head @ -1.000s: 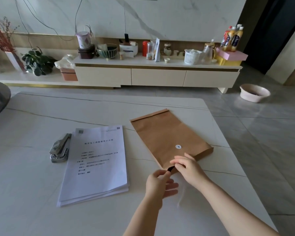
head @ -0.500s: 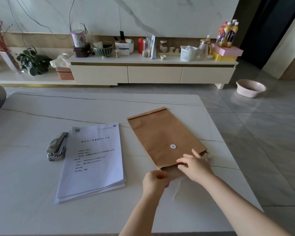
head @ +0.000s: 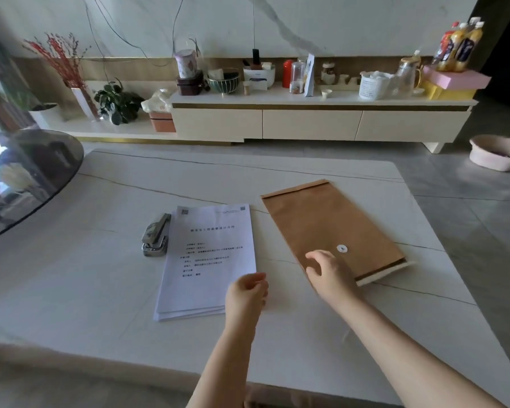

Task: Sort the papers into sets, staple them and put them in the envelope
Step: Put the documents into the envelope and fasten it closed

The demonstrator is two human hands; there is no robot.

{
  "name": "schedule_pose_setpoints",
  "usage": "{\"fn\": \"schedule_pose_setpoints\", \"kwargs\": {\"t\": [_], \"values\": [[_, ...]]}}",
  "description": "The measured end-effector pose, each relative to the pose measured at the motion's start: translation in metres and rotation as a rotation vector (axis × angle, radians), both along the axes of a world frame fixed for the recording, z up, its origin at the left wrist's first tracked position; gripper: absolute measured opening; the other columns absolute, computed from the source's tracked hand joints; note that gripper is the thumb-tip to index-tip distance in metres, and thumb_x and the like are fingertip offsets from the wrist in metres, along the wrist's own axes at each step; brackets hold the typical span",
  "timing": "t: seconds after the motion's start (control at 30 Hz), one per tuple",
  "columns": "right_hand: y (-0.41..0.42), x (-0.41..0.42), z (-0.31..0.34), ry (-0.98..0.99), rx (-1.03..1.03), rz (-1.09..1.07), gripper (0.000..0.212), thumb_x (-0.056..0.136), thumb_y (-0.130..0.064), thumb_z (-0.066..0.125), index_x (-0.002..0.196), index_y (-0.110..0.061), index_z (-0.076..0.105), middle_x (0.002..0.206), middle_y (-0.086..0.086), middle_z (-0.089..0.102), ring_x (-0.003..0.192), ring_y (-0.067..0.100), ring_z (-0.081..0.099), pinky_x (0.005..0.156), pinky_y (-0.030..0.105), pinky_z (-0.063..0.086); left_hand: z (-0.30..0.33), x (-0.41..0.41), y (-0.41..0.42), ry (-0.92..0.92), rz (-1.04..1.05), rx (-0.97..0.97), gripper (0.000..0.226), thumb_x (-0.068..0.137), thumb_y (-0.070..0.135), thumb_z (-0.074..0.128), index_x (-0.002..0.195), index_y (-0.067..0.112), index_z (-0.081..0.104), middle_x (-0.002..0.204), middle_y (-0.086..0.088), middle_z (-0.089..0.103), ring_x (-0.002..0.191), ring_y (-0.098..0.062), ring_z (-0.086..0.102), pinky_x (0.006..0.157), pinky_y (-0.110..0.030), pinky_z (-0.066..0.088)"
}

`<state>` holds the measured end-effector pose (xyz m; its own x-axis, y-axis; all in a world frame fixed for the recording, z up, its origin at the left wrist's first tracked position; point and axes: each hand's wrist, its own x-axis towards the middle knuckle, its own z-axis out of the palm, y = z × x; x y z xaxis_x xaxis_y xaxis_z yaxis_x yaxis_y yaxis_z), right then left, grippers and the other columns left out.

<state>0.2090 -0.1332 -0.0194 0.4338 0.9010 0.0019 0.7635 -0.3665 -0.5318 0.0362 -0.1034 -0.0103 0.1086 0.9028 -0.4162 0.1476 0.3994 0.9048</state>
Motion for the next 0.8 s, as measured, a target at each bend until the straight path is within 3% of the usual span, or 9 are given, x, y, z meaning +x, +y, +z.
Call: {"fn": "schedule_pose_setpoints", "kwargs": {"t": [0.07,0.17,0.23,0.3,0.4,0.47,0.53,0.7,0.8], "values": [[0.012,-0.028,0.003,0.213,-0.023,-0.002,0.032,0.092,-0.012,0.053,0.123,-0.011,0.061,0.124,0.004,0.062,0.113,0.021,0.057,0.093,0.028,0.042,0.002,-0.022,0.010,0.167,0.053,0.081,0.027,0.088,0.005,0.054,0.107,0.015,0.069,0.093,0.000,0.069,0.081,-0.016,0.060,0.074,-0.029,0.049],[0.031,-0.061,-0.002,0.325,-0.110,-0.024,0.033,0.093,-0.021,0.054,0.124,-0.015,0.059,0.123,0.002,0.063,0.111,0.019,0.058,0.087,0.025,0.044,0.002,-0.050,0.023,0.400,0.023,0.181,0.036,0.092,0.006,0.045,0.117,0.021,0.066,0.114,0.003,0.065,0.080,-0.010,0.058,0.071,-0.024,0.044],[0.042,-0.076,-0.006,0.344,-0.173,-0.036,0.035,0.092,-0.026,0.056,0.124,-0.012,0.059,0.122,0.004,0.063,0.110,0.022,0.059,0.085,0.026,0.043,-0.003,-0.070,0.033,0.573,-0.064,0.249,0.038,0.093,0.007,0.043,0.121,0.024,0.063,0.128,0.004,0.059,0.104,-0.014,0.058,0.085,-0.025,0.045],[0.052,-0.085,-0.012,0.329,-0.220,-0.051,0.031,0.091,-0.029,0.056,0.115,-0.011,0.061,0.112,0.006,0.066,0.104,0.024,0.060,0.082,0.028,0.045,-0.012,-0.087,0.044,0.816,-0.157,0.332,0.041,0.095,0.013,0.042,0.131,0.027,0.055,0.143,0.003,0.047,0.136,-0.019,0.035,0.112,-0.034,0.028],[0.064,-0.091,-0.020,0.322,-0.256,-0.108,0.028,0.088,-0.038,0.057,0.101,-0.013,0.059,0.091,0.003,0.063,0.089,0.025,0.060,0.071,0.030,0.044,-0.024,-0.107,0.057,1.064,-0.267,0.356,0.046,0.101,0.028,0.036,0.146,0.034,0.031,0.159,0.001,0.015,0.148,-0.023,-0.002,0.119,-0.043,-0.001],[0.070,-0.093,-0.026,0.315,-0.277,-0.123,0.036,0.086,-0.046,0.059,0.101,-0.014,0.054,0.093,0.002,0.062,0.085,0.024,0.059,0.067,0.030,0.040,-0.035,-0.109,0.060,1.091,-0.332,0.350,0.044,0.099,0.034,0.035,0.143,0.036,0.030,0.160,-0.001,0.012,0.148,-0.025,-0.004,0.120,-0.047,-0.002],[0.074,-0.094,-0.028,0.275,-0.305,-0.127,0.040,0.085,-0.048,0.060,0.102,-0.014,0.049,0.097,0.002,0.060,0.085,0.023,0.057,0.065,0.030,0.038,-0.044,-0.105,0.058,1.073,-0.371,0.362,0.038,0.096,0.034,0.037,0.134,0.036,0.035,0.154,-0.001,0.022,0.146,-0.026,0.006,0.119,-0.049,0.003],[0.072,-0.076,-0.035,0.344,-0.164,-0.204,0.020,0.085,-0.026,0.060,0.090,-0.007,0.055,0.082,0.006,0.059,0.069,0.024,0.050,0.058,0.030,0.031,-0.044,-0.098,0.048,1.103,-0.466,0.485,0.034,0.096,0.042,0.040,0.130,0.039,0.040,0.145,0.006,0.030,0.139,-0.022,0.019,0.117,-0.049,0.008],[0.064,-0.060,-0.028,0.385,-0.042,-0.213,0.010,0.086,-0.012,0.057,0.079,-0.005,0.056,0.069,0.009,0.055,0.061,0.023,0.043,0.056,0.030,0.027,-0.038,-0.097,0.042,1.020,-0.491,0.514,0.037,0.096,0.041,0.043,0.132,0.034,0.046,0.143,0.012,0.037,0.135,-0.018,0.027,0.115,-0.043,0.016]]}}
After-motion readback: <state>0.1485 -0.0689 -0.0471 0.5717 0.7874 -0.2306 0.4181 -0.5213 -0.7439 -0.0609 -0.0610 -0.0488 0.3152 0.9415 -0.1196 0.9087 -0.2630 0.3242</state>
